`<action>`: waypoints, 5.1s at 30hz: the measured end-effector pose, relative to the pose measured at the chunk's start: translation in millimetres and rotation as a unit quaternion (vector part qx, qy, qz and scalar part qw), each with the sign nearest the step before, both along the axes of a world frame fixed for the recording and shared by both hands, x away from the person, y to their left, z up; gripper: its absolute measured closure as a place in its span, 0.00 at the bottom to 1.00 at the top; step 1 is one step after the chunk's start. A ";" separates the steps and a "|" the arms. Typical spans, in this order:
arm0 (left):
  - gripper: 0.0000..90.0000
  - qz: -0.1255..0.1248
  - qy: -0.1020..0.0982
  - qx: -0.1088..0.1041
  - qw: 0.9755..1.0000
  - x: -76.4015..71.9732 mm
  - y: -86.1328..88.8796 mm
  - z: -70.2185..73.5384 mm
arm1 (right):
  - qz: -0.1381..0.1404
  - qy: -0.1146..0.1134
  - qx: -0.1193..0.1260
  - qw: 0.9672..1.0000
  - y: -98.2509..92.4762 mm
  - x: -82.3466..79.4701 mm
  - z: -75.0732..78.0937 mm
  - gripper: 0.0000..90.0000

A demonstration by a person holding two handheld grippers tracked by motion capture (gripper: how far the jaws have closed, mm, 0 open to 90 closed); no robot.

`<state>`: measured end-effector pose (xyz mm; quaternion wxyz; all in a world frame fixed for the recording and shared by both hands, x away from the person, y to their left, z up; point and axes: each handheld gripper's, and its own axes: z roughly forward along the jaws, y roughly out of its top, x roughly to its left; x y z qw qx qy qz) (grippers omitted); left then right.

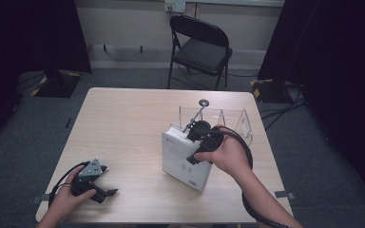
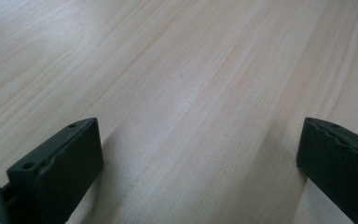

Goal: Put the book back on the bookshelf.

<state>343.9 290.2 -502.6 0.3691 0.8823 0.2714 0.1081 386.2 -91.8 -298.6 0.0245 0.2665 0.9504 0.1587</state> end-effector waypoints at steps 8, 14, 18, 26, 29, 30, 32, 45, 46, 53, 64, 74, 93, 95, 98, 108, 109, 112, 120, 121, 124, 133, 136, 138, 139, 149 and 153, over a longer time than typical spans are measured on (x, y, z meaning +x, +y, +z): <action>0.00 0.000 0.000 0.000 1.000 -0.1 0.0 0.0 | -0.010 0.007 0.001 1.000 -11.8 -1.5 -0.3 0.58; 0.00 0.000 0.000 0.000 1.000 0.0 0.0 0.0 | -0.020 0.010 -0.001 1.000 -23.4 -3.3 1.8 0.58; 0.00 0.000 0.000 0.000 1.000 0.0 0.0 0.0 | -0.029 0.009 0.000 1.000 -30.3 -4.3 3.9 0.58; 0.00 0.000 0.000 -0.001 1.000 0.0 -0.1 -0.1 | -0.037 0.008 0.001 0.999 -37.0 -5.5 5.2 0.58; 0.00 0.000 0.000 -0.001 1.000 0.0 0.0 -0.1 | -0.037 0.008 -0.002 0.999 -38.1 -5.8 6.2 0.58; 0.00 0.000 0.000 -0.001 1.000 0.1 0.0 -0.1 | -0.038 0.007 0.000 0.999 -38.8 -5.8 6.0 0.58; 0.00 0.000 0.000 0.000 1.000 0.0 0.0 0.0 | -0.041 0.010 0.004 0.999 -41.3 -6.0 6.0 0.58; 0.00 0.000 0.000 -0.001 1.000 0.1 0.0 -0.1 | -0.053 0.012 -0.004 0.999 -60.2 -10.0 6.9 0.58; 0.00 0.000 0.000 -0.001 1.000 0.1 0.0 -0.1 | -0.057 0.013 -0.002 0.998 -64.7 -10.7 7.8 0.58; 0.00 -0.001 0.001 -0.002 1.000 0.3 0.4 0.0 | -0.068 0.010 -0.002 0.998 -76.8 -12.8 7.9 0.58; 0.00 -0.003 0.001 -0.002 1.000 0.5 0.5 -0.1 | -0.081 0.019 -0.003 0.997 -89.1 -13.4 5.0 0.58; 0.00 -0.003 0.001 -0.002 1.000 0.6 0.7 -0.1 | -0.096 0.013 -0.001 0.995 -98.9 -15.1 5.1 0.58; 0.00 -0.003 0.001 -0.002 1.000 0.6 0.6 -0.1 | -0.141 0.008 0.007 0.990 -124.8 -15.4 6.5 0.58; 0.00 -0.003 0.001 -0.002 1.000 0.6 0.7 -0.1 | -0.156 0.003 0.012 0.988 -129.7 -15.3 6.5 0.58; 0.00 -0.004 0.000 -0.003 1.000 0.7 0.8 -0.2 | -0.163 0.005 0.015 0.986 -132.4 -15.4 7.4 0.58; 0.00 -0.005 0.000 -0.003 1.000 0.7 0.8 -0.2 | -0.184 0.008 0.015 0.983 -143.6 -15.6 10.4 0.58; 0.00 -0.005 0.000 -0.003 1.000 0.7 0.9 -0.2 | -0.186 -0.001 0.012 0.982 -144.8 -16.0 10.0 0.58; 0.00 -0.005 0.000 -0.002 1.000 0.7 0.8 -0.2 | -0.191 0.007 0.015 0.981 -149.2 -16.3 11.7 0.58; 0.00 -0.005 0.000 -0.002 1.000 0.8 0.9 -0.1 | -0.218 0.001 0.017 0.976 -161.3 -17.2 11.6 0.58; 0.00 -0.005 0.000 -0.002 1.000 0.8 0.9 -0.1 | -0.218 0.001 0.017 0.976 -161.3 -17.2 11.6 0.58; 0.00 -0.005 0.000 -0.002 1.000 0.9 0.9 -0.2 | -0.225 0.003 0.016 0.974 -165.0 -16.5 10.6 0.58; 0.00 -0.005 0.000 -0.002 1.000 0.8 0.8 -0.2 | -0.235 -0.002 0.005 0.972 -168.2 -13.3 10.4 0.58; 0.00 -0.005 0.000 -0.002 1.000 0.8 0.8 -0.2 | -0.242 -0.003 0.003 0.970 -168.9 -11.9 10.5 0.58; 0.00 -0.005 0.000 -0.002 1.000 0.8 0.8 -0.2 | -0.249 -0.005 0.003 0.969 -169.4 -10.9 10.3 0.58; 0.00 -0.005 0.000 -0.002 1.000 0.8 0.9 -0.2 | -0.251 -0.003 0.005 0.968 -169.9 -10.4 10.5 0.58; 0.00 -0.007 0.000 -0.002 1.000 1.1 0.8 -0.1 | -0.261 -0.002 -0.003 0.965 -169.1 -4.3 8.6 0.58; 0.00 -0.006 0.000 -0.001 1.000 1.0 0.9 -0.1 | -0.270 0.003 -0.009 0.963 -166.3 -2.2 6.5 0.58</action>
